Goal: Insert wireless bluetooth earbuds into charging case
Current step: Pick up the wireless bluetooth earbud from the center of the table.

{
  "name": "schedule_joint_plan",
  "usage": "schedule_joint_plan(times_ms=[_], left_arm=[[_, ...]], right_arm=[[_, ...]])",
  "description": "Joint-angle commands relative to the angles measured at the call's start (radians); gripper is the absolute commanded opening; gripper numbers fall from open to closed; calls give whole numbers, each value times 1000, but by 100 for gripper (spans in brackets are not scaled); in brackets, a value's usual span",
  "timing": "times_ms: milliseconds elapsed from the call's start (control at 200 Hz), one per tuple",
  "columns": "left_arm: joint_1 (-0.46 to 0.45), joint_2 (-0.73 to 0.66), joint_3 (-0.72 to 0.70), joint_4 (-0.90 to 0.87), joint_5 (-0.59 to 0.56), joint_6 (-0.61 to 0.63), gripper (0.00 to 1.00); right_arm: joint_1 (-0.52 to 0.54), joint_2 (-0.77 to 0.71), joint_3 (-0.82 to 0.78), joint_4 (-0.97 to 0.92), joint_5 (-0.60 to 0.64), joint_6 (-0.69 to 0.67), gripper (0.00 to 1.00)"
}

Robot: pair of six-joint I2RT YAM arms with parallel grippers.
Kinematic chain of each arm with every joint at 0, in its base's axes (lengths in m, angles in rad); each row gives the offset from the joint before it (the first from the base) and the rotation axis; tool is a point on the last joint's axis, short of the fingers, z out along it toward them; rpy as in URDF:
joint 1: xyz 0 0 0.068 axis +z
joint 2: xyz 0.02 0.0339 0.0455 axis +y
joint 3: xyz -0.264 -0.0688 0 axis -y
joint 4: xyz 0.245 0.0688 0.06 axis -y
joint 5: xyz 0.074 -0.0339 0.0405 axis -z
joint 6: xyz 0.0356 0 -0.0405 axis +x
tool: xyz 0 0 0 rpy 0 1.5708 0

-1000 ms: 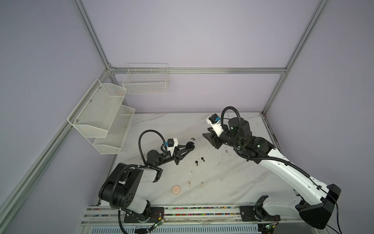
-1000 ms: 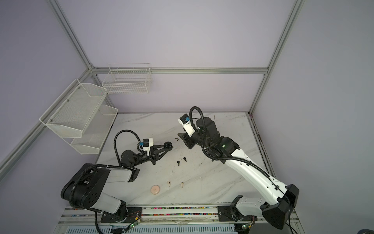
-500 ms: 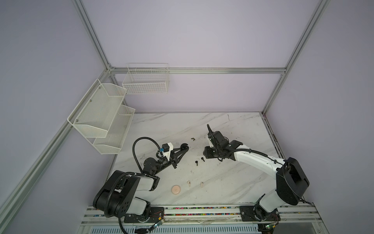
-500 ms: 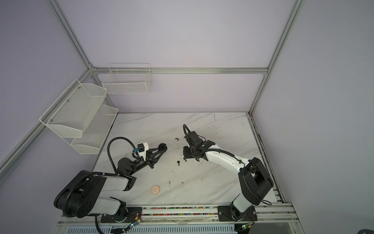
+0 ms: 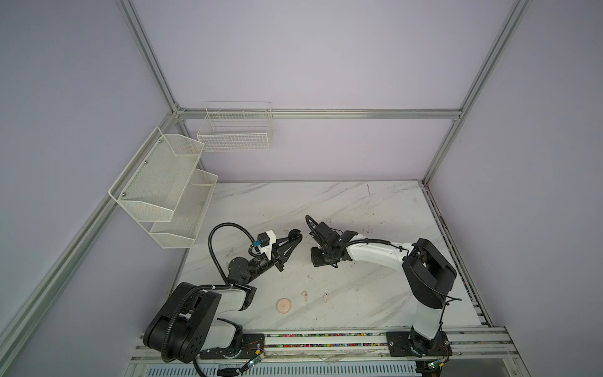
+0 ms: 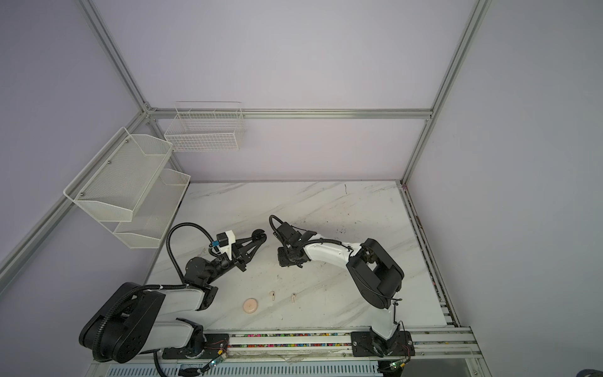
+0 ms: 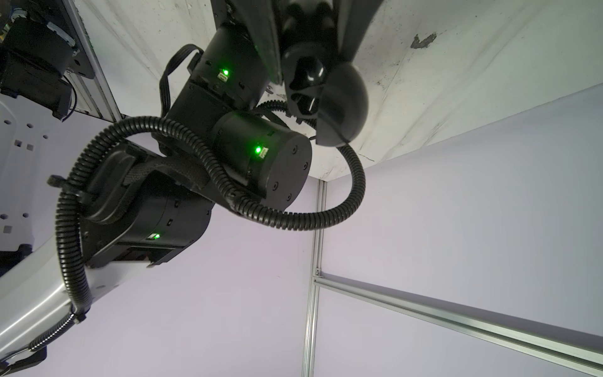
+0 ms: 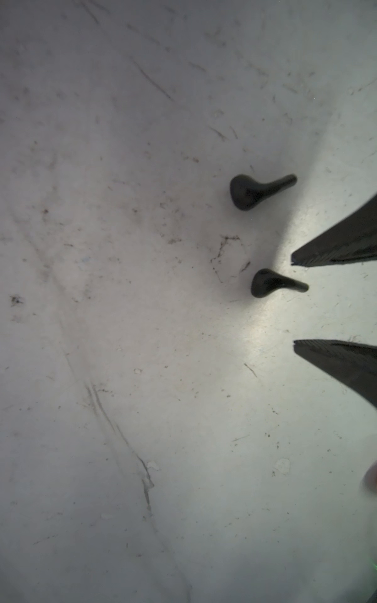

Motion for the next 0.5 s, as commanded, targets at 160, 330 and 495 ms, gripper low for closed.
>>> schedule_joint_plan(times_ms=[160, 330, 495], left_arm=[[-2, 13, -17, 66, 3, 20, 0], [-2, 15, -15, 66, 7, 18, 0], [-2, 15, -15, 66, 7, 18, 0]], right_arm=[[13, 46, 43, -59, 58, 2, 40], [14, 75, 65, -59, 51, -1, 38], [20, 94, 73, -60, 47, -2, 36]])
